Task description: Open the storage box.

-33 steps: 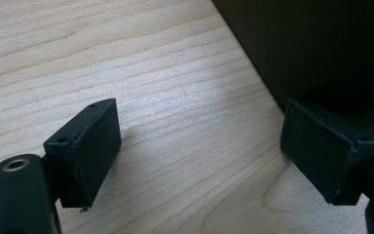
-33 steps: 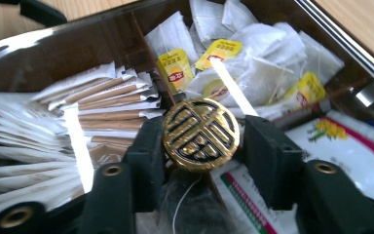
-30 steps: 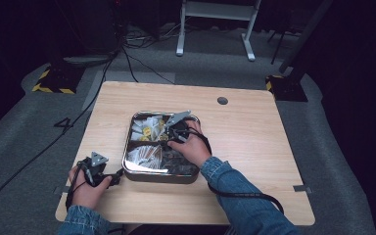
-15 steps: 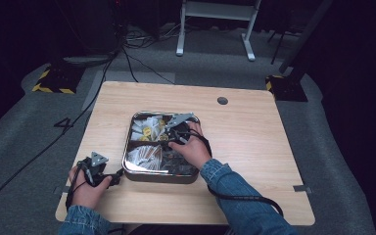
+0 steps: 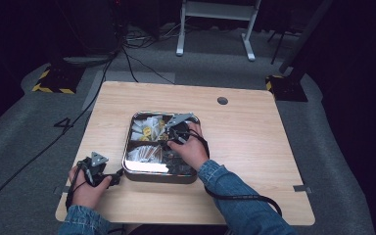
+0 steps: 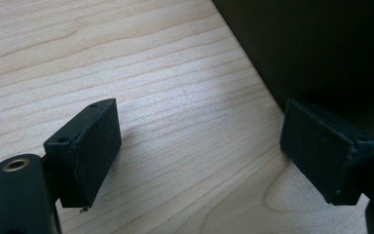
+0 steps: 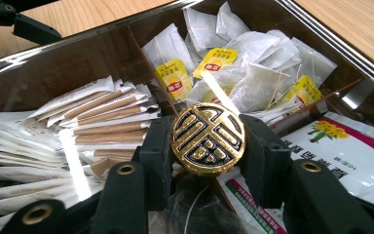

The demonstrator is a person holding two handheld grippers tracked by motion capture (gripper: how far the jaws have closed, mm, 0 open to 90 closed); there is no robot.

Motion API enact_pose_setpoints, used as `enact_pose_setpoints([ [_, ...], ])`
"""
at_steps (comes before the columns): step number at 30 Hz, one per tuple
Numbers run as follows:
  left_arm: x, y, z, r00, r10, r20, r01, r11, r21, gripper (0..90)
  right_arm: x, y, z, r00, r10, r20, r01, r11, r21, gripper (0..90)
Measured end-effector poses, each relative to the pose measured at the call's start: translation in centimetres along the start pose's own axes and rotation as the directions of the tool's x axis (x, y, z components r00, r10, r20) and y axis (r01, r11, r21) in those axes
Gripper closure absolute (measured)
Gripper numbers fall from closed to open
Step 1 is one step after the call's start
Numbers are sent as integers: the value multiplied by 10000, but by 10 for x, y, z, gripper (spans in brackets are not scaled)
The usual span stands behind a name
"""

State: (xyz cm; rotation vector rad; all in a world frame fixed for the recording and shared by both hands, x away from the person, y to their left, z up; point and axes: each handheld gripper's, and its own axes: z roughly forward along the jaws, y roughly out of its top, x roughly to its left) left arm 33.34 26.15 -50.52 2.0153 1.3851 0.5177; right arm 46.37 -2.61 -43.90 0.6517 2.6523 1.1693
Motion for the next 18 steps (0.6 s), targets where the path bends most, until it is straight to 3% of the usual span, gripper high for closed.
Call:
enact_pose_setpoints([
  [4,0,0,0,10000,3,-4,-3,10000,-1,154,-1,4,-2,9999,109,-53,-109,9999,70,591],
  [9,1,0,0,10000,42,5,-42,10000,-11,154,0,12,-11,9999,123,-94,-125,9997,-232,592],
  [18,1,1,1,10000,45,22,-45,10000,-17,154,-10,28,-48,9999,-82,110,90,9971,-759,591],
])
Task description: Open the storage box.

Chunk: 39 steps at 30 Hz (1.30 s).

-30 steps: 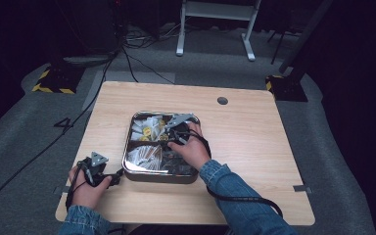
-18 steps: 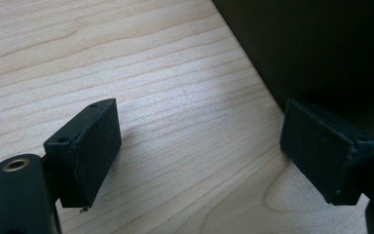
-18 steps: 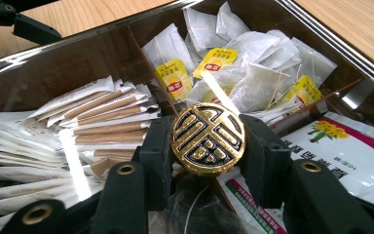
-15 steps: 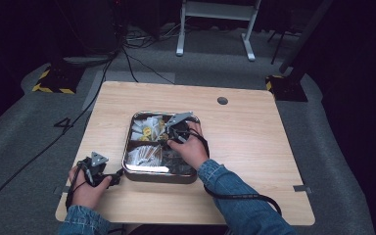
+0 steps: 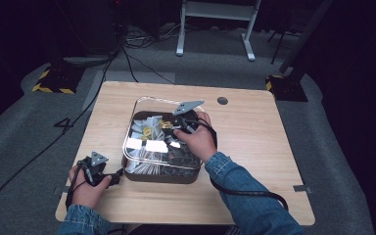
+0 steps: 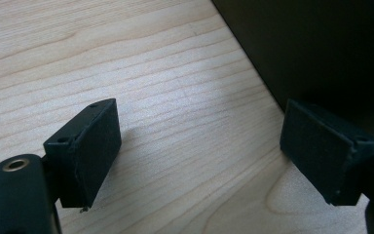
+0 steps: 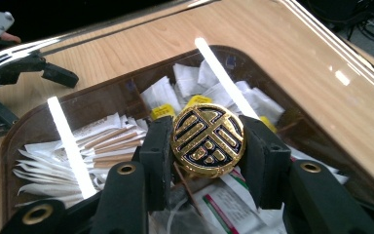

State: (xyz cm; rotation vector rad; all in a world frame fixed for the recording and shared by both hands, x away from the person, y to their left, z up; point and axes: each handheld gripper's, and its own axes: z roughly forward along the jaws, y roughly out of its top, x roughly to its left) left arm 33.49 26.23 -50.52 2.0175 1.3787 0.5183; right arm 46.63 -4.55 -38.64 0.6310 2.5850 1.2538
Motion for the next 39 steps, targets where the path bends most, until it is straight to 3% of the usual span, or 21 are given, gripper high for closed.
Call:
enact_pose_setpoints([
  [15,0,0,0,10000,7,-4,-7,10000,11,154,-39,-12,-50,9975,280,650,-276,9996,-70,591],
  [28,0,1,0,10000,-11,-4,11,10000,11,154,-76,-37,-94,9856,804,1486,-797,9968,-109,591],
  [39,0,1,0,10000,-9,-4,9,10000,10,154,-100,-56,-120,9725,1187,2003,-1215,9926,18,590],
])
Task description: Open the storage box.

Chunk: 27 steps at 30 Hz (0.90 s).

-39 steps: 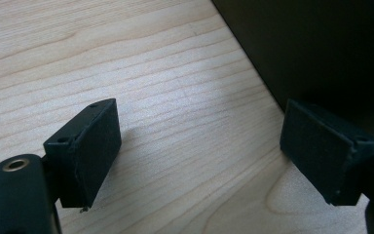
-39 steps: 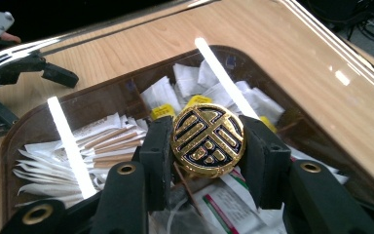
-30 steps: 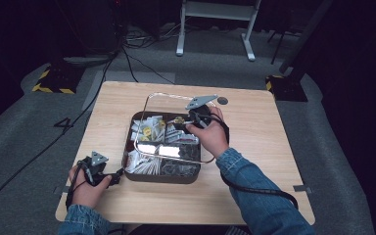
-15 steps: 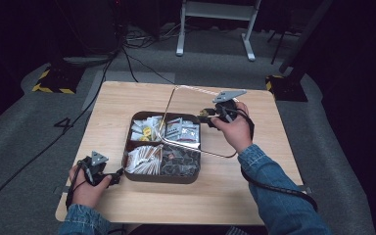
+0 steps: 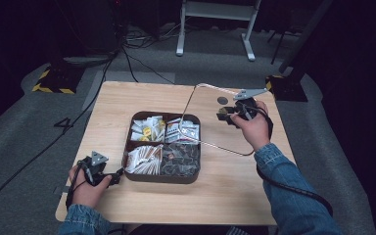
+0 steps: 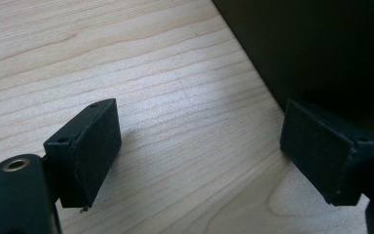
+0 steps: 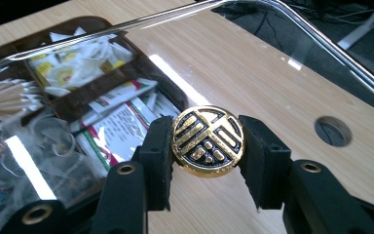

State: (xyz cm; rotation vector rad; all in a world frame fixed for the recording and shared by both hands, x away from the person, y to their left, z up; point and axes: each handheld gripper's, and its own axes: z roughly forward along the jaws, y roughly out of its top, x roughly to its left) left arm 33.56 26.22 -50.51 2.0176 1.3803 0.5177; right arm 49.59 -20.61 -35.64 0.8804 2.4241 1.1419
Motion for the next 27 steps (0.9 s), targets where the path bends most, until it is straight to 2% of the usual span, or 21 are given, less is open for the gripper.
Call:
enact_pose_setpoints([
  [15,0,0,0,10000,1,-5,-1,10000,6,154,-35,-33,-8,9955,609,728,-628,9977,239,590],
  [22,0,0,0,10000,0,-5,0,10000,5,154,-51,-52,-7,9901,951,1033,-991,9945,343,590],
  [27,0,0,0,10000,1,-11,-1,10000,4,154,-61,-66,-3,9876,1011,1202,-1075,9930,483,590],
])
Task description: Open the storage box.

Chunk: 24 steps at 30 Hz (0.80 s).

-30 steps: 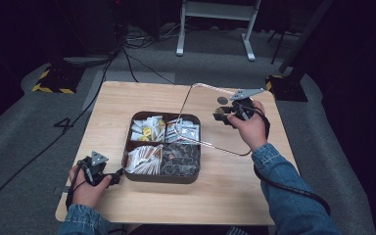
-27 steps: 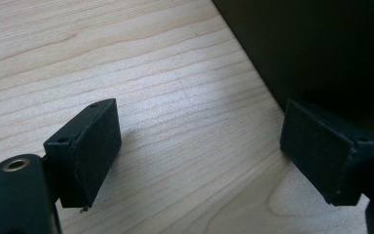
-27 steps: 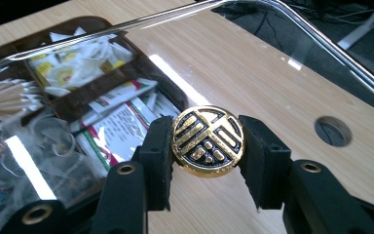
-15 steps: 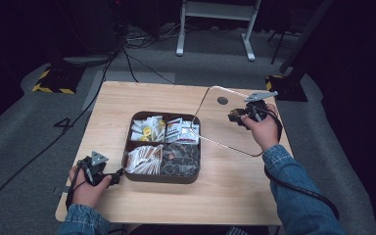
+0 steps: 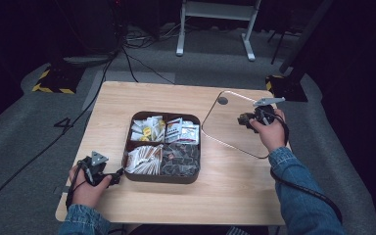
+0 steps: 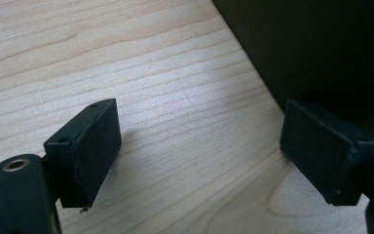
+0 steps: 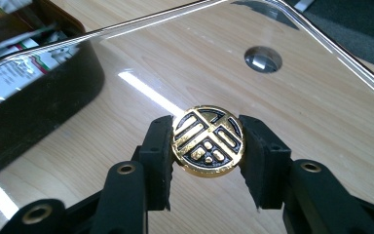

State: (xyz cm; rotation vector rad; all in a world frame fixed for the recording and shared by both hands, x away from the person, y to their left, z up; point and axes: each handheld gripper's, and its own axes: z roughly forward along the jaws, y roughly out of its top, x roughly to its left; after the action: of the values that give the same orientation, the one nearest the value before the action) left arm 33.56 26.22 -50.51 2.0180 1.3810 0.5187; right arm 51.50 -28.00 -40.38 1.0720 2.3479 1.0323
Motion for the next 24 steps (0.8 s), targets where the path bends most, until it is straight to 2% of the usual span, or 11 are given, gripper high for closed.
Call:
enact_pose_setpoints([
  [9,0,0,0,10000,0,7,0,10000,2,154,-14,-26,17,9997,187,152,-194,9987,477,590],
  [24,0,0,0,10000,0,3,0,10000,1,154,-21,-55,39,9979,626,175,-639,9940,890,590],
])
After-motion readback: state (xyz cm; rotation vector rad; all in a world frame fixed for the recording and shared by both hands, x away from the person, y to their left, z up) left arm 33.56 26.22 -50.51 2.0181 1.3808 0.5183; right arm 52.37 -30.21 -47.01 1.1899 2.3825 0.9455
